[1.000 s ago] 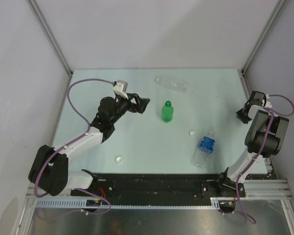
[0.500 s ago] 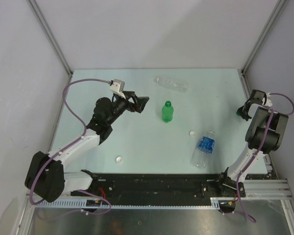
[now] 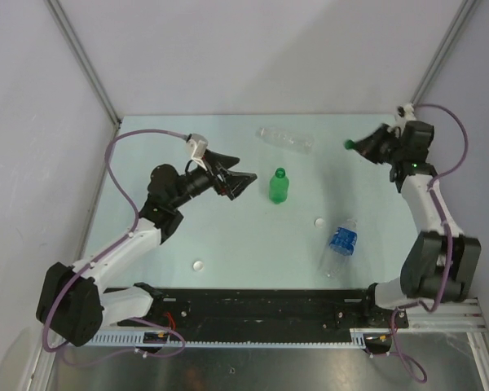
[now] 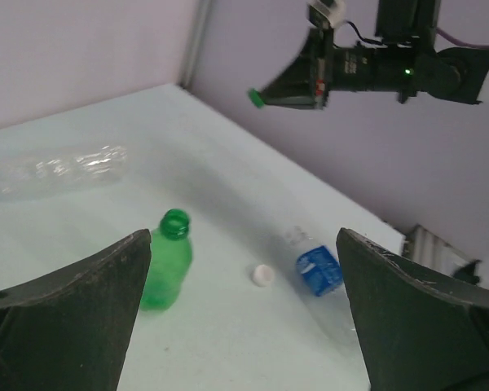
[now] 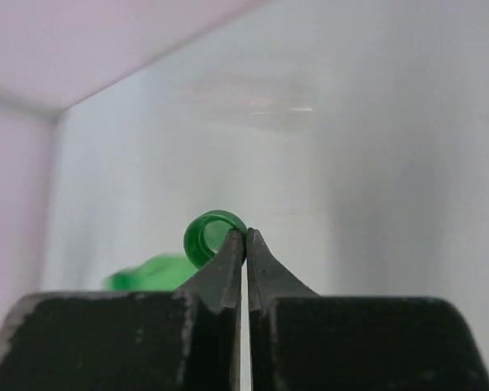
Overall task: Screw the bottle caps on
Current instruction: Pick up the bottle cap from the center of the board.
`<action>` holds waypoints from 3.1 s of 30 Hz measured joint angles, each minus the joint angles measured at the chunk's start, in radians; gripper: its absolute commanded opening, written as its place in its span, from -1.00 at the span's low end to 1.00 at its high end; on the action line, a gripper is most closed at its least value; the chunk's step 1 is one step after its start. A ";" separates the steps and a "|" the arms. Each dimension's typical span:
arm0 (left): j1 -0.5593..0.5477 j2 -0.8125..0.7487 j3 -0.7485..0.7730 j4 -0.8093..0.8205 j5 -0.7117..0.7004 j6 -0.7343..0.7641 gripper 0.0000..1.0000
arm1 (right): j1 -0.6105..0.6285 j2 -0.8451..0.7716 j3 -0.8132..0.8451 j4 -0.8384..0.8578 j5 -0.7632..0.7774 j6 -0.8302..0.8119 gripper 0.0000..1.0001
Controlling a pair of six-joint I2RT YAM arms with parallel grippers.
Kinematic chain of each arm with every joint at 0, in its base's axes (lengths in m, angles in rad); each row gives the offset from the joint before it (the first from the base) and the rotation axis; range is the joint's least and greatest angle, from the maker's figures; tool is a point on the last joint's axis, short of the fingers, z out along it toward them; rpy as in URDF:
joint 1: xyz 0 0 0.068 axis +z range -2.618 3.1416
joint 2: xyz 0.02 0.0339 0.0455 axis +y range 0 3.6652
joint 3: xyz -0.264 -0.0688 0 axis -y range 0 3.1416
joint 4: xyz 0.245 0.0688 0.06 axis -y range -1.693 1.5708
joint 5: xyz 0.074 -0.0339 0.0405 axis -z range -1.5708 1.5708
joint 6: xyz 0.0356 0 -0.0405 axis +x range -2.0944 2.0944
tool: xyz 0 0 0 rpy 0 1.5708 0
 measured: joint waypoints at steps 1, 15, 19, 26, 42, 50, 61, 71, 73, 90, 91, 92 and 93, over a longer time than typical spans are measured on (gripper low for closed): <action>0.000 -0.011 0.000 0.015 0.025 -0.018 0.99 | 0.050 -0.059 0.000 0.030 -0.077 -0.006 -1.00; -0.082 -0.063 0.014 0.279 0.260 -0.380 0.71 | 0.620 -0.371 0.001 0.252 -0.581 -0.203 -1.00; -0.121 -0.078 0.013 0.300 0.261 -0.430 0.65 | 0.671 -0.385 0.001 0.293 -0.623 -0.228 -1.00; -0.154 -0.099 0.013 0.343 0.261 -0.485 0.47 | 0.753 -0.385 0.001 0.356 -0.652 -0.246 -1.00; -0.160 -0.069 0.041 0.368 0.322 -0.644 0.06 | 0.781 -0.385 0.001 0.406 -0.683 -0.351 -1.00; -0.159 -0.068 0.041 0.375 0.339 -0.681 0.07 | 0.784 -0.388 0.001 0.406 -0.704 -0.405 -1.00; -0.159 -0.061 0.041 0.433 0.359 -0.726 0.24 | 0.786 -0.391 0.001 0.430 -0.715 -0.429 -1.00; -0.160 -0.022 0.056 0.483 0.395 -0.776 0.19 | 0.785 -0.391 0.001 0.457 -0.703 -0.455 -1.00; -0.161 -0.017 0.058 0.489 0.398 -0.781 0.15 | 0.785 -0.391 0.001 0.459 -0.703 -0.460 -1.00; -0.159 0.005 0.058 0.492 0.391 -0.808 -0.28 | 0.780 -0.404 0.001 0.430 -0.725 -0.532 -0.68; -0.159 0.007 0.058 0.493 0.391 -0.809 -0.29 | 0.780 -0.405 0.001 0.425 -0.724 -0.535 -0.63; -0.159 0.010 0.058 0.494 0.391 -0.810 -0.30 | 0.780 -0.407 0.001 0.417 -0.721 -0.540 -0.52; -0.159 0.011 0.058 0.497 0.391 -0.811 -0.31 | 0.779 -0.410 0.001 0.405 -0.715 -0.546 -0.41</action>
